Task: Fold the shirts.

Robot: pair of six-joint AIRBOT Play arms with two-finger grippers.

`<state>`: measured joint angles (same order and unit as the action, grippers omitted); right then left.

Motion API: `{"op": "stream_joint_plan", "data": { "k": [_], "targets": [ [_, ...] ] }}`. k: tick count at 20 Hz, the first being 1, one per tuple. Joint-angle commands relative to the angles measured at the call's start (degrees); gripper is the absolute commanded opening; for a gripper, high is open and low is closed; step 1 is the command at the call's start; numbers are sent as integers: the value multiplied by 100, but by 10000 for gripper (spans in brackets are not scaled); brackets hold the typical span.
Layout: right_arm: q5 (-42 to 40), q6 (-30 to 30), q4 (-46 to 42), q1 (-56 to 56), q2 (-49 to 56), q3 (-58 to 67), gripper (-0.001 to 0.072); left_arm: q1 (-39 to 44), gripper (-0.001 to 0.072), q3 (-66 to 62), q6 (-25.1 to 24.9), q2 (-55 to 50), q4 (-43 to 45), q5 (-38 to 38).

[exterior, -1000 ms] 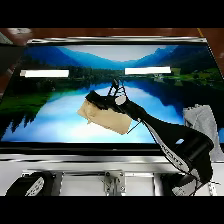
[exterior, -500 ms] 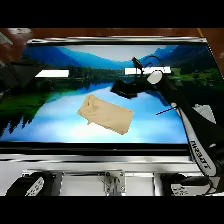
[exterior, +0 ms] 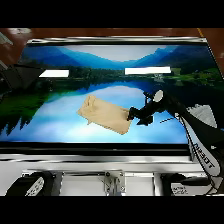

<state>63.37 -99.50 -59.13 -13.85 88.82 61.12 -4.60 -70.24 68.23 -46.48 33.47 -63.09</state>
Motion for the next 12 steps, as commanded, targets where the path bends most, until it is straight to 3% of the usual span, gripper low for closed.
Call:
{"op": "stream_joint_plan", "data": {
  "k": [1, 5, 6, 7, 8, 9, 12],
  "targets": [
    [-675, 160, 656, -50, 116, -192, 680, -13, 37, 2, -9, 4, 2, 9],
    [-1091, 157, 920, -369, 251, -192, 678, -13, 37, 2, -7, 7, 2, 101],
    [-1075, 216, 992, -426, 310, -192, 650, -13, 36, 2, -9, 7, 2, 131],
    [-1082, 409, 1110, -461, 315, -190, 472, -13, 37, 2, -7, 7, 2, 153],
    [-1071, 776, 1362, -452, 275, -173, 217, -13, 36, 2, -7, 7, 2, 157],
    [-979, 1123, 1574, -411, 195, -111, 68, -13, 37, 2, -9, 4, 2, 157],
    [-918, 1705, 1681, -278, -350, 339, 67, -13, 37, 2, -94, -9, 4, 160]
  ]
}}
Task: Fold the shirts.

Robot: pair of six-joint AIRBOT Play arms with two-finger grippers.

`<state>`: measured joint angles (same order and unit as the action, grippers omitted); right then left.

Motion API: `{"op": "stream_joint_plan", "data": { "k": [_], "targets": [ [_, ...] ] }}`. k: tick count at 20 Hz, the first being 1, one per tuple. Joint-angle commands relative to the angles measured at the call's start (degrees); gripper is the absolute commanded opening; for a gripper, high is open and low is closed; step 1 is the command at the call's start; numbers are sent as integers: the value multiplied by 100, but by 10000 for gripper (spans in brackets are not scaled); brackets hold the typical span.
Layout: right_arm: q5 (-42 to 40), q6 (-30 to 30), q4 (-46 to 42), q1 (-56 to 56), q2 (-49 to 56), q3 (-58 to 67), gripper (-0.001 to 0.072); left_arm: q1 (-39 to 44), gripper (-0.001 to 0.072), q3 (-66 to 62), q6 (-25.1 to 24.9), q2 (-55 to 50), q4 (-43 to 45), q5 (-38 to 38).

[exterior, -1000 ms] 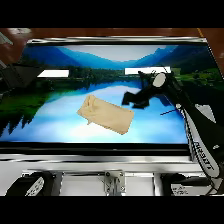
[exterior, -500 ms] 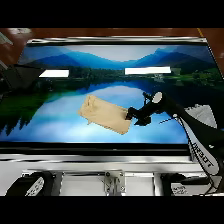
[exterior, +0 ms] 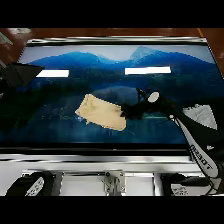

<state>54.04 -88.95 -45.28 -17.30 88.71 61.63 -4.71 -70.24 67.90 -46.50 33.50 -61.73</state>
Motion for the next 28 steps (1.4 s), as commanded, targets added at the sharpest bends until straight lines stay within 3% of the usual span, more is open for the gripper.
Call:
{"op": "stream_joint_plan", "data": {
  "k": [1, 6, 13, 16, 20, 25, 28],
  "targets": [
    [17, 671, 286, 162, -586, 553, 67, -2, 37, 2, -61, -9, 2, 22],
    [186, -116, 275, 1255, -1561, 1961, 66, -2, 37, 0, -61, 85, 0, 20],
    [2002, -238, -28, 4109, -1751, 2931, 66, -2, 37, -24, 96, 459, -2, 15],
    [1969, -229, -358, 5239, -1751, 2931, 67, -2, 37, -22, 492, 562, 0, -26],
    [2013, -219, -671, 6247, -1631, 2931, 66, -2, 37, -22, 667, 608, 0, -199],
    [1722, 22, -664, 6470, -1276, 2931, 66, 4, 37, -20, 892, 564, 0, -192],
    [1261, 227, 160, 6470, -1062, 2931, 66, 2, 37, -20, 890, 549, 2, -186]
  ]
}}
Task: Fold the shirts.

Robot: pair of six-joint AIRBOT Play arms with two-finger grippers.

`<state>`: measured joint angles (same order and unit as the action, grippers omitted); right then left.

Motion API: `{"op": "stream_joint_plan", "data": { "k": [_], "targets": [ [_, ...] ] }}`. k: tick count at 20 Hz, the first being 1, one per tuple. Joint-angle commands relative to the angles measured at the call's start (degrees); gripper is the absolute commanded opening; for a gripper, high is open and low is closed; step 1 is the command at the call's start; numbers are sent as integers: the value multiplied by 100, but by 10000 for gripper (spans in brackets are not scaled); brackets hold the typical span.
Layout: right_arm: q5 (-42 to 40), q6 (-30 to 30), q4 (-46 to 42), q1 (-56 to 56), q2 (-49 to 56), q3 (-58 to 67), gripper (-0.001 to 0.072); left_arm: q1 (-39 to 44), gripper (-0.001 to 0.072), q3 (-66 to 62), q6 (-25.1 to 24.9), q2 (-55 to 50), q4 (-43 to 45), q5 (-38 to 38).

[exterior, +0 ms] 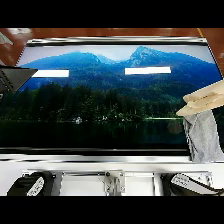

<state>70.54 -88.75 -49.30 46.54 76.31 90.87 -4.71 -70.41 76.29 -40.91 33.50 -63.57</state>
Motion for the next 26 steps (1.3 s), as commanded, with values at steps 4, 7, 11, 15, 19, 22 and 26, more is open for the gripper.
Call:
{"op": "stream_joint_plan", "data": {
  "k": [4, 7, 11, 15, 19, 22, 26],
  "targets": [
    [-538, 378, 826, 131, 197, 107, 66, 2, 37, 13, 50, -70, 37, -9],
    [584, 337, 55, 317, 195, 367, 66, 2, 36, 13, 52, -81, 70, 13],
    [2767, -249, -2743, 334, 203, 229, 66, 2, 37, 11, 52, -74, 61, 0],
    [3617, -286, -4295, 334, 179, -79, 66, 4, 37, 11, 50, -76, 63, -11],
    [3624, -404, -4295, 334, 155, -634, 66, 4, 37, 11, 50, -76, 63, -11],
    [3606, -404, -4544, 334, 155, -1198, 66, 4, 37, 11, 52, -76, 63, -11],
    [3351, -411, -5075, 334, 155, -1856, 66, 2, 37, 11, 52, -76, 63, -9]
  ]
}}
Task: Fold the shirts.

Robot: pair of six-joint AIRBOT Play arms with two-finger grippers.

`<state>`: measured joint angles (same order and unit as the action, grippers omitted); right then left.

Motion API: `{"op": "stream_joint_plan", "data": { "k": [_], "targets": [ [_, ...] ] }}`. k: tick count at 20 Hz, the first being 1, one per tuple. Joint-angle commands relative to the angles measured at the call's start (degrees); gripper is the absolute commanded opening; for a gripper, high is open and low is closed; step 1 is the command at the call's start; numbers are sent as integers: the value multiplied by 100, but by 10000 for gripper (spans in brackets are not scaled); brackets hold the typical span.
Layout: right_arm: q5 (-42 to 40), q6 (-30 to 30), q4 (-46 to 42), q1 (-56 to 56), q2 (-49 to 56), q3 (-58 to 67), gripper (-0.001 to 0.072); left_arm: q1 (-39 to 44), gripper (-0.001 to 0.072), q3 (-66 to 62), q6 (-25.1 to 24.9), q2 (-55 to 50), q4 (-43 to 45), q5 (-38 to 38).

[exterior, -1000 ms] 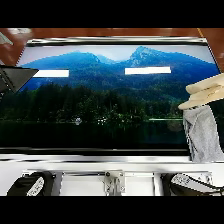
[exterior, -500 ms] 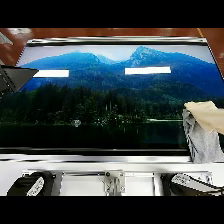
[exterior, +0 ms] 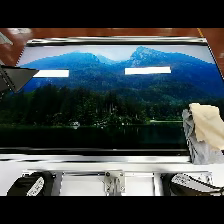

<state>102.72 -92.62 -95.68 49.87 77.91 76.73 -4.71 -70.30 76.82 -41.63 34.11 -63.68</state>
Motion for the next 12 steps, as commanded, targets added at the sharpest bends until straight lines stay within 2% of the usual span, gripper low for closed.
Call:
{"op": "stream_joint_plan", "data": {
  "k": [1, 2, 3, 4, 5, 8, 10, 12],
  "targets": [
    [24, -28, -457, 2, -4, -555, 67, 2, 37, 0, 0, -4, 2, 4],
    [-105, -37, -457, 2, -2, -640, 102, 2, 37, 0, 0, -7, 2, 4],
    [-243, -37, -470, 2, -2, -675, 304, 2, 37, 0, 0, -7, 2, 9],
    [-297, -2, -525, 2, -4, -673, 576, 2, 36, 0, -2, -7, 4, 22],
    [-256, 90, -660, 2, -4, -675, 596, 2, 37, 0, -2, -9, 22, 39],
    [103, 415, -1248, 0, -4, -476, 596, 2, 37, 0, 0, -50, 337, 70],
    [-42, 446, -671, -2, -79, 107, 596, 4, 36, 0, 0, -232, 466, 68],
    [-833, 424, 446, -136, -280, 907, 595, 120, 35, -2, 0, -619, 776, 59]
  ]
}}
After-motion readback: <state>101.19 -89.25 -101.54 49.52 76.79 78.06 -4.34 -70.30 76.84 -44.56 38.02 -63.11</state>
